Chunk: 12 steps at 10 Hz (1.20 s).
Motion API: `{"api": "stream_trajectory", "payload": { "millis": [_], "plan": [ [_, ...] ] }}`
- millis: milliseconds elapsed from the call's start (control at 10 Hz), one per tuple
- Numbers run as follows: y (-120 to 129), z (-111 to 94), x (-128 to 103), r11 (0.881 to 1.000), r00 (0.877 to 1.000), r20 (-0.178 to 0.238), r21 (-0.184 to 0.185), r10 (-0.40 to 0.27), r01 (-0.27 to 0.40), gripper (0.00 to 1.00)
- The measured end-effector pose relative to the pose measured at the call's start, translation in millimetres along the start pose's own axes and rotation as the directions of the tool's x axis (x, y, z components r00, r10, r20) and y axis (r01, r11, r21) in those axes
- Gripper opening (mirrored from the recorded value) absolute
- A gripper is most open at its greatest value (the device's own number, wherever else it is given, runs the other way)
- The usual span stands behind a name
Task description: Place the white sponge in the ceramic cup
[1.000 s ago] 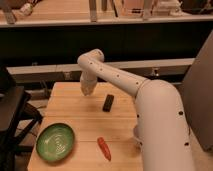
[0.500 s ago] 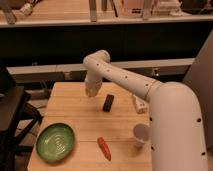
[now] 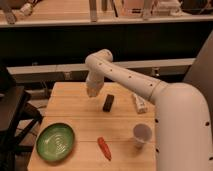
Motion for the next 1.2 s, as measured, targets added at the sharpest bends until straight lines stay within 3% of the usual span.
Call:
{"api": "stream_trajectory", "payload": {
  "millis": [300,800,1200],
  "plan": [
    [7.3,-6.0,3.3,1.000,1.000,0.007,0.007,0.016,-0.016,0.13],
    [36.0,-15.9,-4.9,0.998,0.998,0.013,0.023,0.056,-0.056,0.05],
    [48.7,-15.4,-7.2,0.996,0.997,0.024,0.040,0.080,-0.081,0.43]
  ]
}}
